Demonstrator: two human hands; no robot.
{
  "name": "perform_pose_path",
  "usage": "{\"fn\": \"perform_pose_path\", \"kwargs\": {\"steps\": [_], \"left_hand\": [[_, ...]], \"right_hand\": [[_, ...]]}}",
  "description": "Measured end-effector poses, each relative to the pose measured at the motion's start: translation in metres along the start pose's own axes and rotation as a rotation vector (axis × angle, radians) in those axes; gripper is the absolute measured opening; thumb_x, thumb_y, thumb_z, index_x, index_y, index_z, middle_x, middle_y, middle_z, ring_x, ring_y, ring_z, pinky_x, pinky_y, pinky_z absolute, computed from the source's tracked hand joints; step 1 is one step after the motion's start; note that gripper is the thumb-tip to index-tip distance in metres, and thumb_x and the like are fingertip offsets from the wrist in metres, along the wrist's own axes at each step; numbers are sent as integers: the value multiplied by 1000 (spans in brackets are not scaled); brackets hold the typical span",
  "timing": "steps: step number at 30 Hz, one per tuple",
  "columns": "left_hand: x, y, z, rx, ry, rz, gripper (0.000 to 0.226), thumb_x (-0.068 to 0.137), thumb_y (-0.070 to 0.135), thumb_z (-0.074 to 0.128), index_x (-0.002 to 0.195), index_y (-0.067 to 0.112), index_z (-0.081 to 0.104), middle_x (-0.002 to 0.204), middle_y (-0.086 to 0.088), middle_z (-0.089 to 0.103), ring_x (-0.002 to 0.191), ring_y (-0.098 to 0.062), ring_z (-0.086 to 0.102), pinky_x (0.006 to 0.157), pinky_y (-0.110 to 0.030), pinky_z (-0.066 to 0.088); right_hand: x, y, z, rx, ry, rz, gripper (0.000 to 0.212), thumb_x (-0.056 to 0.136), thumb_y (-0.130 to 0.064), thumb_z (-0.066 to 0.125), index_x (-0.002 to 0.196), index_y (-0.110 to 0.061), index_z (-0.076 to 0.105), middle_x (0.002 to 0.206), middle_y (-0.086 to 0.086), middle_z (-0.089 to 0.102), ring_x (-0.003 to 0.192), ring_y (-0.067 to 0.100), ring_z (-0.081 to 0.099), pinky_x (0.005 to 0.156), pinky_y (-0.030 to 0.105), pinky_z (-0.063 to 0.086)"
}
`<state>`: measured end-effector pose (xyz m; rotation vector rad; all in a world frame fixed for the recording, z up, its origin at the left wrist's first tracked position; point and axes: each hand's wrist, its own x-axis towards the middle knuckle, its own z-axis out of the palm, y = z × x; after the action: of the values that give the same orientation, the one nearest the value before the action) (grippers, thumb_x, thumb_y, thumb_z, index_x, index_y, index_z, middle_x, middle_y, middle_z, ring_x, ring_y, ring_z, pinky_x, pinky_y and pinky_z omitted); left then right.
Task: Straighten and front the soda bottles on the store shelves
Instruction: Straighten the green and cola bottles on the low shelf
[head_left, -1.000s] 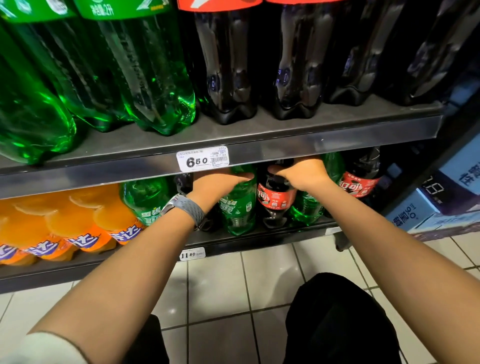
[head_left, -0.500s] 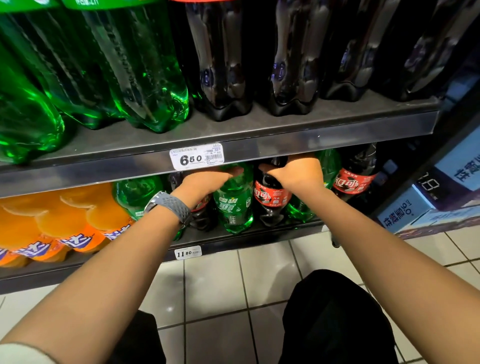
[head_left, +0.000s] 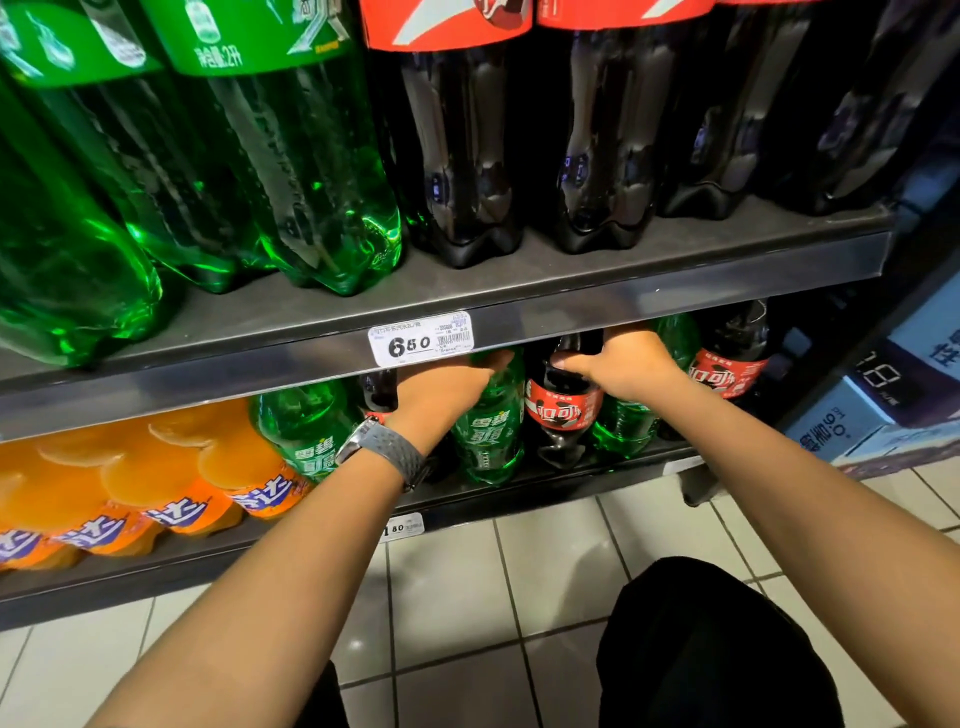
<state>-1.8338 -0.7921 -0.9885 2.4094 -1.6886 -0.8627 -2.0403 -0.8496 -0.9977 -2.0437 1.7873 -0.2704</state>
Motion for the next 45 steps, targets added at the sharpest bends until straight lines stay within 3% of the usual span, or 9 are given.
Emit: {"fn": "perform_pose_path", "kwargs": {"steps": [11, 14, 17, 20, 26, 32, 37, 41, 45], "left_hand": [[8, -8, 7, 70, 87, 111, 74, 88, 73, 26, 131, 21, 55, 140, -8, 51, 128, -31, 45, 102, -39, 34], [1, -8, 12, 184, 280, 377, 48, 99, 47, 32, 114, 12, 60, 109, -12, 65, 101, -33, 61, 74, -35, 39], [-7, -1, 15, 169, 421, 619, 23, 101, 26, 37, 101, 17, 58, 84, 0, 56, 83, -20, 61, 67, -27, 36], [-12, 14, 10, 39, 312, 631, 21, 101, 22, 35, 106, 21, 56, 96, -4, 61, 91, -25, 61, 73, -34, 43], [-12, 55, 5, -67, -11, 615, 44, 105, 28, 27, 138, 5, 44, 138, -20, 49, 126, -34, 46, 107, -44, 35], [-7, 105, 28, 237, 263, 743, 59, 98, 49, 40, 134, 4, 48, 135, -21, 52, 129, -32, 45, 109, -35, 26], [5, 154, 36, -64, -212, 514, 51, 102, 41, 33, 137, 7, 47, 139, -16, 49, 128, -30, 46, 104, -36, 33], [10, 175, 42, -58, -231, 448, 50, 102, 38, 35, 141, 7, 42, 145, -14, 43, 133, -27, 41, 107, -33, 29], [16, 175, 54, -54, -201, 400, 52, 100, 43, 38, 141, 12, 44, 145, -12, 45, 133, -26, 41, 110, -35, 29]], "right_hand": [[-18, -6, -2, -8, 135, -96, 53, 80, -57, 64, 58, -11, 53, 47, 1, 46, 48, 18, 49, 43, 28, 33], [-31, 3, -5, 40, 340, -102, 48, 82, -52, 64, 58, -18, 40, 49, -6, 34, 44, 11, 37, 46, 27, 25], [-43, 21, -12, -31, 346, -55, 34, 89, -44, 57, 84, -11, 52, 79, 4, 55, 74, 24, 53, 63, 34, 40], [-57, 39, -25, -11, 322, 34, 27, 91, -31, 55, 110, -12, 57, 110, 7, 65, 100, 27, 60, 83, 38, 49], [-83, 74, -46, -5, 347, 325, 23, 88, -21, 55, 107, -8, 56, 110, 20, 65, 102, 39, 58, 81, 40, 47], [-84, 106, -41, 183, 378, 281, 36, 93, -16, 50, 128, -10, 48, 127, 12, 59, 116, 31, 54, 98, 42, 44], [-60, 116, -61, 217, 406, 240, 39, 92, -21, 53, 127, -5, 45, 123, 18, 58, 114, 35, 54, 88, 35, 41], [-32, 124, -79, 240, 377, 241, 41, 90, -34, 58, 113, -1, 47, 115, 21, 58, 107, 38, 54, 73, 32, 35], [-11, 130, -75, 161, 304, 223, 56, 87, -47, 60, 114, 2, 51, 122, 22, 50, 113, 36, 50, 84, 36, 45]]}}
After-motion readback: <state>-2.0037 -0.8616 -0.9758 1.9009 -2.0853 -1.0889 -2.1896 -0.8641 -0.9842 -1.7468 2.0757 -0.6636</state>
